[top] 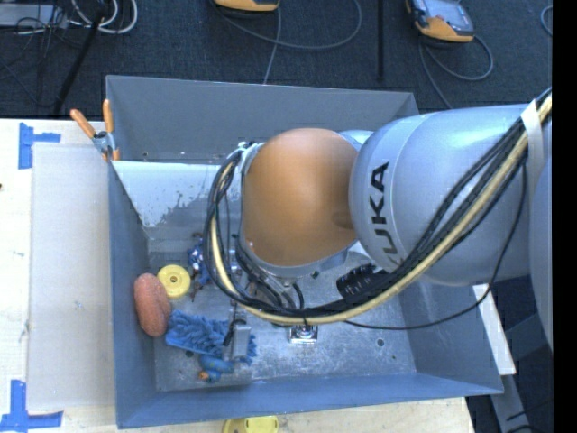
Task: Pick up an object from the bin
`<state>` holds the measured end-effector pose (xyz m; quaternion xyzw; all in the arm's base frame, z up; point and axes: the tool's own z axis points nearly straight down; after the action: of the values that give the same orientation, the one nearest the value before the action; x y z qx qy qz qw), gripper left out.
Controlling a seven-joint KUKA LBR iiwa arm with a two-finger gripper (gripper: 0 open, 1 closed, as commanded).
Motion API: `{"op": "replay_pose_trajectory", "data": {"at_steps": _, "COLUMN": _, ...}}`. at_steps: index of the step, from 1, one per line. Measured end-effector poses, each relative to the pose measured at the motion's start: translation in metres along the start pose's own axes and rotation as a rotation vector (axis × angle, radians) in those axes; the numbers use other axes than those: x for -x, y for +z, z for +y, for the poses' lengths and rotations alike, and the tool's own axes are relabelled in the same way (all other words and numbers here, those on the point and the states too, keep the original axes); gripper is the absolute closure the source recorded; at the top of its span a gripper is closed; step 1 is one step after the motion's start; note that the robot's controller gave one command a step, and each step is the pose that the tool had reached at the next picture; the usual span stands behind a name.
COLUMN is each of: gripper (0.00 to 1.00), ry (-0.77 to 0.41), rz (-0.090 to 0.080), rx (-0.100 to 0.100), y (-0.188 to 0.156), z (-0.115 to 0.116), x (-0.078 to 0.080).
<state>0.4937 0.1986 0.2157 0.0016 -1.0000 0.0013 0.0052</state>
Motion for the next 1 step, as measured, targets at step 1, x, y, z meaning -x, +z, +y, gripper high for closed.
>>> {"op": "replay_pose_trajectory", "data": {"at_steps": 1, "gripper": 0.00, "ry": 0.004, "rz": -0.008, "rx": 0.002, "y": -0.0045, "z": -0.0010, "x": 0.0016}}
